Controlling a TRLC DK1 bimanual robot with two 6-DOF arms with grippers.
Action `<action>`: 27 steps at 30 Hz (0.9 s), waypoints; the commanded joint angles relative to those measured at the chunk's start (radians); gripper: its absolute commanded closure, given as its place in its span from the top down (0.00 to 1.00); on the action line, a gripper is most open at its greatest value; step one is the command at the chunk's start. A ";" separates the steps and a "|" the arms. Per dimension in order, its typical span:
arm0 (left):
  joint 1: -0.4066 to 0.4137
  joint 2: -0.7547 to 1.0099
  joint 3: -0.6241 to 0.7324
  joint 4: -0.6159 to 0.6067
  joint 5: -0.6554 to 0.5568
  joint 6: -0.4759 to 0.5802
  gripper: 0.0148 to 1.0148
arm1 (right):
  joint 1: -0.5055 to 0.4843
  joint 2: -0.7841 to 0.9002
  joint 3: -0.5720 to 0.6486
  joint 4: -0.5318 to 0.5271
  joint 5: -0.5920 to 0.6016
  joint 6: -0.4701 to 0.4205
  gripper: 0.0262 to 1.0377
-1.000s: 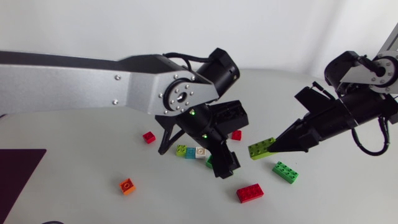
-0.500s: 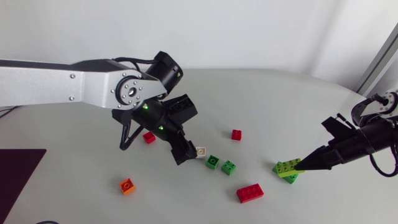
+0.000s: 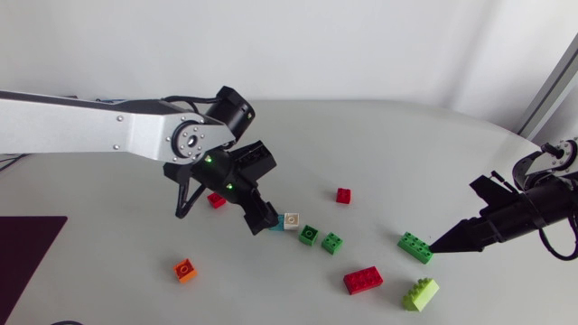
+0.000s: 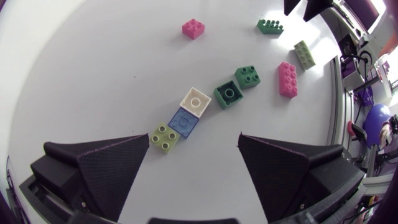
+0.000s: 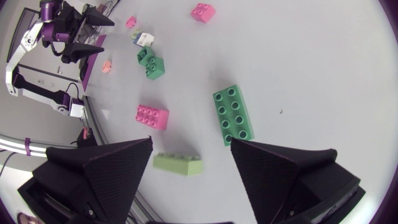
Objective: Sort duplo bricks by size, large to the right and small to the left
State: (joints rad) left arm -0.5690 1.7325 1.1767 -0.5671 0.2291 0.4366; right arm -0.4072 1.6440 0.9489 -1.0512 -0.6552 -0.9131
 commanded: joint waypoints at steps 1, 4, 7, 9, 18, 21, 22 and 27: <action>-0.022 0.081 0.086 0.018 0.006 -0.067 0.98 | -0.007 -0.041 0.027 -0.032 -0.014 -0.001 0.96; -0.061 0.183 0.190 0.019 -0.017 -0.171 0.98 | 0.011 -0.075 0.021 -0.035 -0.020 0.022 0.96; -0.098 0.269 0.294 0.019 -0.020 -0.237 0.98 | 0.033 -0.092 0.013 -0.035 -0.026 0.037 0.96; -0.127 0.294 0.348 0.019 -0.017 -0.263 0.97 | 0.039 -0.093 0.011 -0.035 -0.034 0.043 0.96; -0.167 0.380 0.425 -0.036 -0.037 -0.230 0.97 | 0.048 -0.115 0.042 -0.058 -0.047 0.052 0.96; -0.154 0.384 0.409 -0.083 -0.037 -0.118 0.97 | 0.054 -0.122 0.036 -0.058 -0.060 0.052 0.96; -0.144 0.389 0.408 -0.094 -0.042 -0.095 0.97 | 0.056 -0.124 0.033 -0.058 -0.063 0.051 0.96; -0.118 0.398 0.393 -0.108 -0.083 -0.030 0.97 | 0.056 -0.127 0.013 -0.055 -0.080 0.037 0.96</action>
State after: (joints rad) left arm -0.6994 2.1059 1.5906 -0.6662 0.1566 0.3531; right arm -0.3588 1.5265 0.9752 -1.0935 -0.7265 -0.8753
